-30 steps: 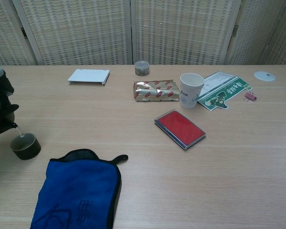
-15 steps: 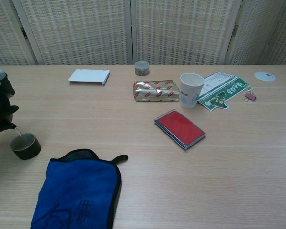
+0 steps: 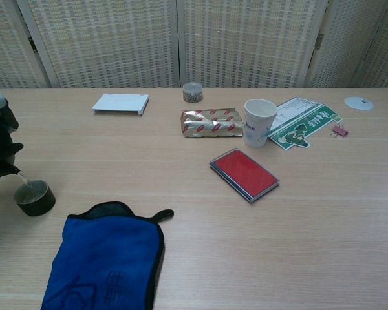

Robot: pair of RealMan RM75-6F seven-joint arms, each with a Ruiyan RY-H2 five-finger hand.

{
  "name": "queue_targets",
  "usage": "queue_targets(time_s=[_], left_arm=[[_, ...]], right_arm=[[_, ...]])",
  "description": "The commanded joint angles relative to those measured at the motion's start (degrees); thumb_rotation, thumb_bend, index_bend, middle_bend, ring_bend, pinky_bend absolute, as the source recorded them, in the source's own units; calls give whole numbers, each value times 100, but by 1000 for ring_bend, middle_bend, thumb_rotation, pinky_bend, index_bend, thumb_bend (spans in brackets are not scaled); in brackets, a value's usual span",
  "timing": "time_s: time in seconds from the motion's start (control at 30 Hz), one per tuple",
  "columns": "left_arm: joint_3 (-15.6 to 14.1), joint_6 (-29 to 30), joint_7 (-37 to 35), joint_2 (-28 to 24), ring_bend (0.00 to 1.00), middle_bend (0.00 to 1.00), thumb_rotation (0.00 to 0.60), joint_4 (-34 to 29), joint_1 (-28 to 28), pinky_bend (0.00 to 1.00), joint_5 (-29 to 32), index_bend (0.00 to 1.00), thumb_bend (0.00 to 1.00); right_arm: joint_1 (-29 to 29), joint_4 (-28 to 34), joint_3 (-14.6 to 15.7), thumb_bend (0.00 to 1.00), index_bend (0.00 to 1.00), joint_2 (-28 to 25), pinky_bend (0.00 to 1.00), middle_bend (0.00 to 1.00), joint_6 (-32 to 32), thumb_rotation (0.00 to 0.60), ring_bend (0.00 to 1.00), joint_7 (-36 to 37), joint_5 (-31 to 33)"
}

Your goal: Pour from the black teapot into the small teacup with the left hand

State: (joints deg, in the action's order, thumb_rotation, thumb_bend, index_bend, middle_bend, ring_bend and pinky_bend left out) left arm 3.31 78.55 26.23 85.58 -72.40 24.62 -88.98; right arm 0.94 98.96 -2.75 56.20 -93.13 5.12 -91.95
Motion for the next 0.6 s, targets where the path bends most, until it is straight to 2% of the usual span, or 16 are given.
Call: queue_targets(time_s=[0.03, 0.6], left_arm=[[0, 6, 16, 0, 977, 1000, 599, 7, 0, 435, -15, 1000, 356], [0, 15, 50, 7, 977, 1000, 600, 19, -14, 436, -70, 1000, 356]], right_arm=[[1, -3, 1, 144, 334, 0, 220, 262, 1, 600, 163, 0, 0], [16, -5, -1, 144, 334, 1, 220, 262, -28, 600, 163, 10, -11]])
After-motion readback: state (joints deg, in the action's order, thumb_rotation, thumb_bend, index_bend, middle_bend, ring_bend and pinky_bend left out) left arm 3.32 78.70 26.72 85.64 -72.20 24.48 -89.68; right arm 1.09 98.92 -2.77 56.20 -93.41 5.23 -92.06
